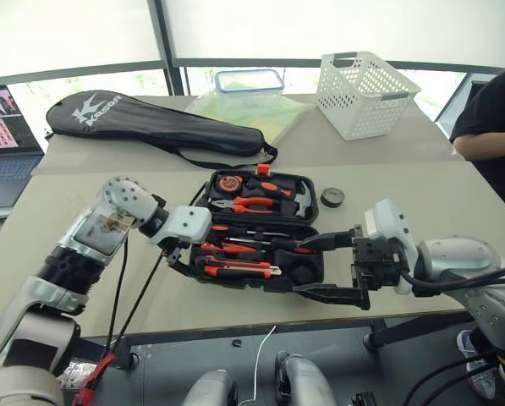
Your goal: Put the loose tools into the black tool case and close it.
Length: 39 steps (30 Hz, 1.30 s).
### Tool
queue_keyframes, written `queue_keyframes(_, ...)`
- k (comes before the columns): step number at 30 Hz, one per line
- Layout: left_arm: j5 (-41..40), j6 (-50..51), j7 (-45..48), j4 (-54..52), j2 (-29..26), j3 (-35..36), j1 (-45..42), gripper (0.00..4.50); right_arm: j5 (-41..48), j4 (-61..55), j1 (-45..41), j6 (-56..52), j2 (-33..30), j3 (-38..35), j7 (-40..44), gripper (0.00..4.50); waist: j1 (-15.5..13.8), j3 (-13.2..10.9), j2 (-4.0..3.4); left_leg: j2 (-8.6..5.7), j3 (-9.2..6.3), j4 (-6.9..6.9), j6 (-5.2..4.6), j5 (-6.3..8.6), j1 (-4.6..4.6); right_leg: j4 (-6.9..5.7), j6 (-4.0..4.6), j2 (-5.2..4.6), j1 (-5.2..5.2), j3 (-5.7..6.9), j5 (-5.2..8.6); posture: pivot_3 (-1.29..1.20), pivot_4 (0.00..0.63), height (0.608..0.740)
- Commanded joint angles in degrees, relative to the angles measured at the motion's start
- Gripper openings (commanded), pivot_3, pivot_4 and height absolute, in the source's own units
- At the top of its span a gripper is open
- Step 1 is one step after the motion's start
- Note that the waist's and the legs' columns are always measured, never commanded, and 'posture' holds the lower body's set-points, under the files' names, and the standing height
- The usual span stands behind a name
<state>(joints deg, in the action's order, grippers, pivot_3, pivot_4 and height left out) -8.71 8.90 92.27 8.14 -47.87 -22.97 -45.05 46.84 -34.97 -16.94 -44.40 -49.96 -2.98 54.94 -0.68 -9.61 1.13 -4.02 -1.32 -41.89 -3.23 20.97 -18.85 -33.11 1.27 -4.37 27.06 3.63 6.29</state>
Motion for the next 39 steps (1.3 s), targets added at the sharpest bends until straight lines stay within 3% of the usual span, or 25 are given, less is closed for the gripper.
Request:
queue_keyframes(1,-3.52,3.02,0.23,-1.66,-1.48,1.87,-1.33,4.47,0.14,-1.23,-0.20,1.41,0.22,-0.42,0.33,4.50,0.00,0.00,0.00,0.00,0.00,0.00,0.00,0.00,0.00,0.00,0.00,0.00,0.00,0.00,0.00,0.00,0.150,0.740)
queue_keyframes(2,-3.40,3.12,0.23,-1.32,-1.40,2.13,-1.58,4.47,-0.02,-1.11,-0.38,1.52,0.28,-0.26,0.35,4.50,-0.02,0.00,0.00,-0.01,0.00,0.00,0.00,0.00,0.00,0.00,0.00,0.01,0.00,0.00,0.00,0.00,0.150,0.740)
queue_keyframes(5,-2.82,2.59,0.17,-0.66,-0.41,2.97,-1.80,3.81,-0.42,-0.92,-0.69,1.76,0.47,0.09,0.38,4.50,-0.09,0.00,0.00,-0.01,0.00,-0.01,0.00,0.00,0.00,-0.01,0.00,0.04,0.00,0.04,0.00,0.00,0.150,0.740)
queue_keyframes(14,2.14,-2.90,0.15,1.85,0.30,1.16,-1.02,0.56,-0.96,-0.74,-1.02,2.11,0.55,0.66,0.56,4.50,-0.04,0.00,0.00,-0.02,0.00,-0.02,0.00,0.00,0.00,0.00,0.00,0.02,0.00,0.03,0.00,0.00,0.150,0.740)
queue_keyframes(16,3.07,-3.95,0.20,2.16,0.44,0.80,-0.84,0.06,-0.93,-0.69,-1.10,2.11,0.54,0.72,0.53,4.50,-0.06,0.00,0.00,-0.02,0.00,-0.03,0.00,0.00,0.00,0.00,0.00,0.01,0.00,0.02,0.00,0.00,0.150,0.740)
queue_keyframes(29,11.18,-13.10,-3.34,3.50,2.08,-1.12,2.97,0.06,-0.28,-1.04,-1.32,1.28,1.06,0.83,-0.26,4.50,-0.25,0.04,0.00,-0.02,0.01,-0.03,-0.01,0.00,0.07,0.02,0.00,-0.03,-0.02,-0.02,0.00,0.00,0.150,0.740)
queue_keyframes(32,8.85,-9.73,-2.20,3.22,2.65,0.49,0.88,0.06,-0.16,-1.11,-1.17,1.24,1.02,0.69,-0.33,4.50,-0.51,0.05,0.00,-0.03,0.01,-0.03,-0.02,0.00,0.12,0.02,-0.01,-0.01,-0.07,-0.01,0.00,0.00,0.150,0.740)
queue_keyframes(36,-1.13,-0.55,0.23,-1.13,0.82,0.59,-2.97,0.06,-0.04,-1.08,-1.04,1.21,0.87,0.53,-0.35,4.50,-0.61,0.03,0.02,-0.03,0.02,-0.06,-0.05,0.00,0.06,-0.02,-0.01,0.03,-0.06,0.03,0.01,0.00,0.150,0.740)
queue_keyframes(39,-2.82,3.87,0.12,-1.79,3.83,0.62,-5.77,0.06,0.02,-1.00,-0.99,1.22,0.91,0.52,-0.38,4.50,-0.70,0.04,0.02,-0.03,-0.06,-0.12,-0.05,0.00,-0.07,-0.06,-0.02,0.03,-0.03,0.08,0.00,0.00,0.150,0.740)
